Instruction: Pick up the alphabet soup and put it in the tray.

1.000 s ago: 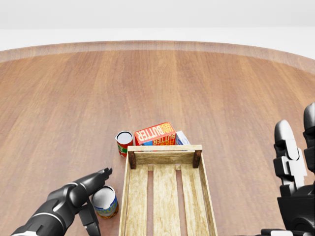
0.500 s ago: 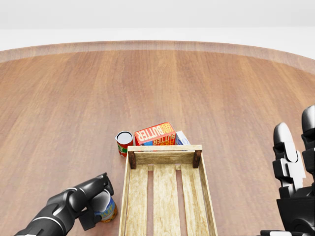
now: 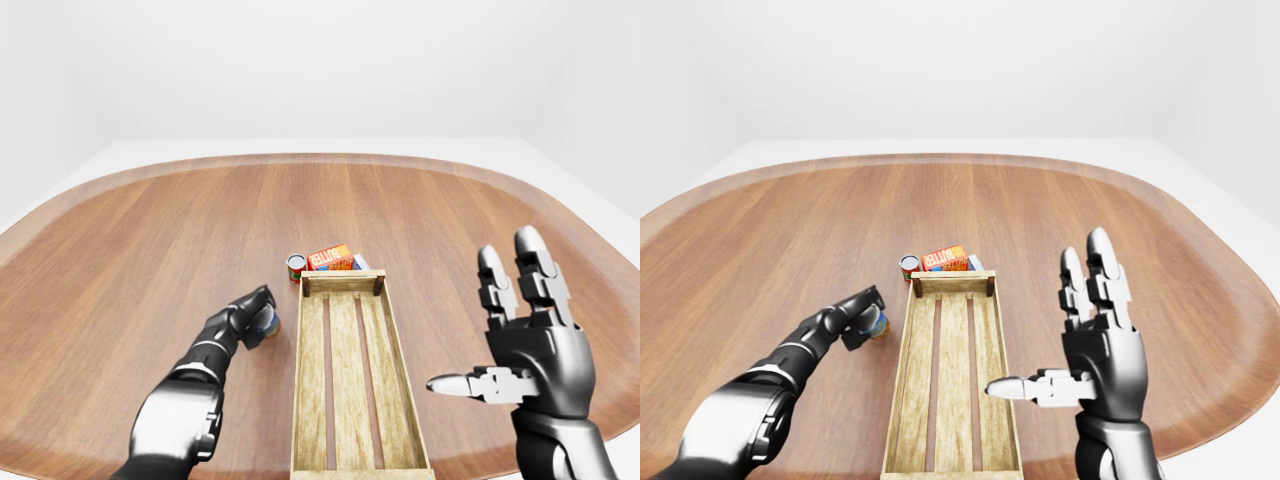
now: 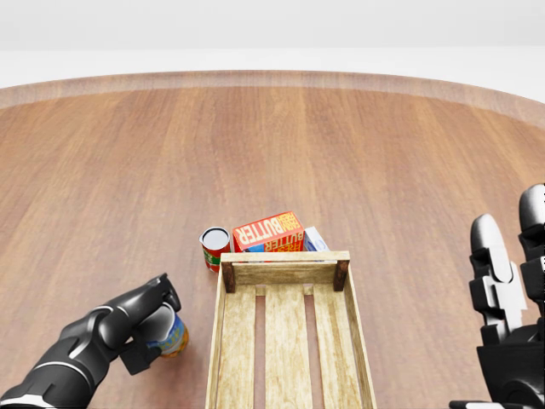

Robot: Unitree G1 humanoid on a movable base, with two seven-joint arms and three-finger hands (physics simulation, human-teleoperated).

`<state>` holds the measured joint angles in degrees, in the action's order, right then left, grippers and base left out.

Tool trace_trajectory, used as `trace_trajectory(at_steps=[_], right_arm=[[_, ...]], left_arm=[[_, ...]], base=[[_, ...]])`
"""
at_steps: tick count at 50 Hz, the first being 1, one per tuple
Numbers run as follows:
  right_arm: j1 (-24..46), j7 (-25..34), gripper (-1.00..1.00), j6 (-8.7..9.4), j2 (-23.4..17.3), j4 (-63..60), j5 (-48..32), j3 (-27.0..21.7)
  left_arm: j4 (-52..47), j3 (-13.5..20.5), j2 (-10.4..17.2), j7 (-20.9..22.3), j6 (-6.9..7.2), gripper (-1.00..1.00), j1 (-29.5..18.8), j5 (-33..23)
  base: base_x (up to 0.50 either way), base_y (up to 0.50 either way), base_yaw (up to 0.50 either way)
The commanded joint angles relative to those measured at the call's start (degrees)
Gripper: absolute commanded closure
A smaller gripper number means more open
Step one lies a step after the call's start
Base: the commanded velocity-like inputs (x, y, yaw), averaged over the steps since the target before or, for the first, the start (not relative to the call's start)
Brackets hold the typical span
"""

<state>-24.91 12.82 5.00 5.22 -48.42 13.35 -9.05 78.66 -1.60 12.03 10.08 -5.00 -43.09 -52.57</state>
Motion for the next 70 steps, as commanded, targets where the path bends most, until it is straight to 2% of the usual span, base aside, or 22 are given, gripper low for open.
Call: trace_trajectory(at_steps=[1,9,18,22,29,31,32,35,38,39,43,49,54,56,60,61,64,67,70], right_arm=[[-0.44,-0.09,-1.0,0.0,-0.14,-0.12,0.05,0.7],[-0.03,-0.4,-1.0,0.0,-0.42,0.14,-0.03,0.88],[-0.01,-0.44,-1.0,0.0,-0.5,0.43,-0.04,0.79],[-0.05,-0.46,-1.0,0.0,-0.52,0.42,-0.09,0.98],[-0.33,-0.49,-1.0,0.0,-0.52,0.9,-0.05,1.23],[-0.36,-0.5,-1.0,0.0,-0.58,0.97,-0.06,1.36],[-0.43,-0.52,-1.0,0.0,-0.6,0.82,-0.01,1.43],[-0.52,-0.59,-1.0,0.0,-0.64,0.7,0.11,1.35],[-0.76,-0.58,-1.0,0.0,-0.61,0.31,0.1,1.52],[-0.85,-0.59,-1.0,0.0,-0.62,0.16,0.09,1.58],[-0.75,-0.65,-1.0,0.0,-0.66,0.03,0.18,1.43],[-1.09,-0.55,-1.0,0.0,-0.48,-0.76,0.34,1.22],[-0.83,-0.37,-1.0,0.0,-0.49,-0.87,0.38,1.13],[-0.69,-0.32,-1.0,0.0,-0.43,-0.66,0.52,0.94],[-0.55,-0.2,-1.0,0.0,-0.39,-0.33,0.55,1.04],[-0.53,-0.22,-1.0,0.0,-0.45,-0.4,0.41,1.23],[-0.33,-0.33,-1.0,0.0,-0.55,-0.34,0.55,1.15],[-0.1,-0.44,-1.0,0.0,-0.61,-0.16,0.45,1.25],[-0.09,-0.57,-1.0,0.0,-0.69,0.07,0.31,1.66]], left_arm=[[-2.68,1.41,4.67,-2.03,0.0,1.0,-2.46,2.78],[-3.99,1.59,6.26,-1.74,0.0,1.0,-2.34,5.08],[-10.35,1.83,7.75,1.64,0.0,1.0,-1.07,8.21],[-20.25,2.46,8.05,4.3,0.0,1.0,2.29,8.82],[-46.65,4.65,6.49,12.86,0.03,1.0,13.12,7.95],[-50.19,5.26,6.1,14.29,1.17,1.0,14.01,7.53],[-53.24,5.47,5.95,15.48,2.18,1.0,14.69,7.12],[-57.64,5.94,5.55,17.91,3.68,1.0,15.33,6.69],[-61.36,5.98,5.04,20.02,4.5,1.0,16.26,6.2],[-64.84,5.94,4.67,22.0,5.21,1.0,17.04,6.17],[-70.12,5.92,3.67,25.16,6.69,1.0,17.85,5.45],[-71.61,5.63,3.02,26.39,6.69,1.0,17.84,5.06],[-77.85,5.08,1.7,29.92,8.15,1.0,18.58,4.23],[-80.83,5.02,1.16,29.92,8.5,1.0,19.5,4.59],[-87.35,4.39,-0.18,29.92,8.56,1.0,22.43,6.11],[-87.91,3.72,-0.52,29.92,7.99,1.0,22.97,5.81],[-89.76,3.06,-1.55,29.92,7.79,1.0,23.68,5.12],[-91.68,1.76,-2.55,29.92,6.63,1.0,24.87,4.41],[-91.78,0.47,-3.94,29.92,6.15,1.0,25.33,3.0]], base=[[0.0,0.0,0.0],[0.0,0.0,0.0],[0.0,0.0,0.0],[0.0,0.0,0.0],[0.0,0.0,0.0],[0.0,0.0,0.0],[0.0,0.0,0.0],[0.0,0.0,0.0],[0.0,0.0,0.0],[0.0,0.0,0.0],[0.0,0.0,0.0],[0.0,0.0,0.0],[0.0,0.0,0.0],[0.0,0.0,0.0],[0.0,0.0,0.0],[0.0,0.0,0.0],[0.0,0.0,0.0],[0.0,0.0,0.0],[0.0,0.0,0.0]])
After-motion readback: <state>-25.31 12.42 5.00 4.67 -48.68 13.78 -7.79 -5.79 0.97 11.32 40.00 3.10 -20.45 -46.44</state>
